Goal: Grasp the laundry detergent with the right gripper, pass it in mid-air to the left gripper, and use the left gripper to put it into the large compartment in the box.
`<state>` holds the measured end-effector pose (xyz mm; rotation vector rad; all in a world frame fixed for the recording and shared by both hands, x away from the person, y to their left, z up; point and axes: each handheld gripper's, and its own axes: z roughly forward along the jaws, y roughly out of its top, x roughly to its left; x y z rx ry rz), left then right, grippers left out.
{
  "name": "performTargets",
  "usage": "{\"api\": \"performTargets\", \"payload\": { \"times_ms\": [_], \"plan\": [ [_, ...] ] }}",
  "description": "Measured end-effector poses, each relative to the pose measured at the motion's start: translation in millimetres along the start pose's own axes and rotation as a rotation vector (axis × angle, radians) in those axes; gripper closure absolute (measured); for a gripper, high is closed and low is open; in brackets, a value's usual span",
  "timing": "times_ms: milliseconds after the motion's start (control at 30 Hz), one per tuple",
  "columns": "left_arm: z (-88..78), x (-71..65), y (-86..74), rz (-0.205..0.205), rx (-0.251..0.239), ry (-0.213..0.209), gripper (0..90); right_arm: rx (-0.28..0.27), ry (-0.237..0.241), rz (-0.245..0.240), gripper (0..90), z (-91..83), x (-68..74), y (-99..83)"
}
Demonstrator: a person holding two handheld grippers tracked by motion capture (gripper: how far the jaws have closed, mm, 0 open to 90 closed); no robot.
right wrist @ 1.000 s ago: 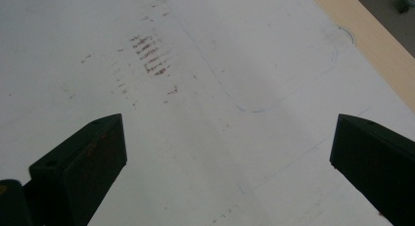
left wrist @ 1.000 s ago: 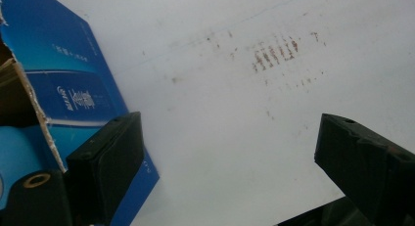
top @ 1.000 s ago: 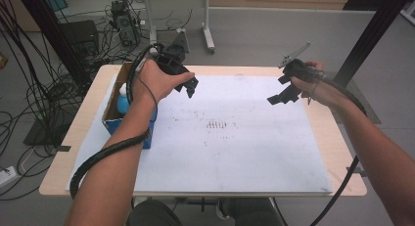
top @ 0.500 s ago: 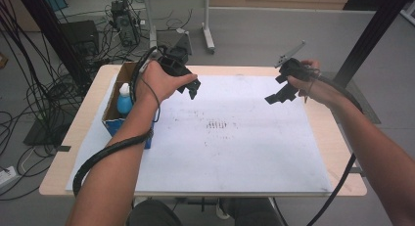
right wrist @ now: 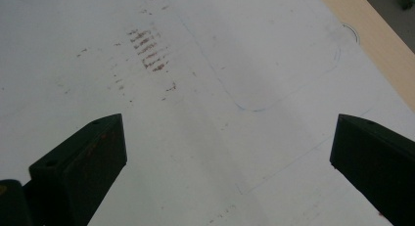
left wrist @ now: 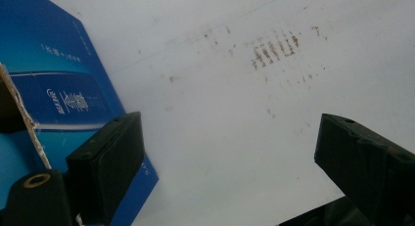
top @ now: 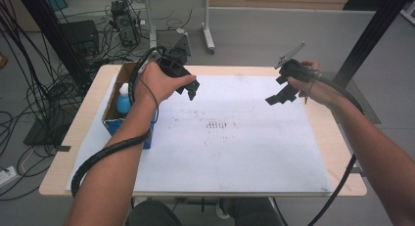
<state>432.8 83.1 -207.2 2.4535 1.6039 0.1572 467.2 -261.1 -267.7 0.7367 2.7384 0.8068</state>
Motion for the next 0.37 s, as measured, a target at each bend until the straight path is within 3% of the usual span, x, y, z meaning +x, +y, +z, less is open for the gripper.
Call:
{"api": "performTargets", "payload": {
  "times_ms": [367],
  "plan": [
    [-1.7,-0.5,-1.2,0.01,-0.007,-0.003,12.0,-0.003,0.003,-0.006,0.2,2.5,1.5,2.5]
  ]
}}
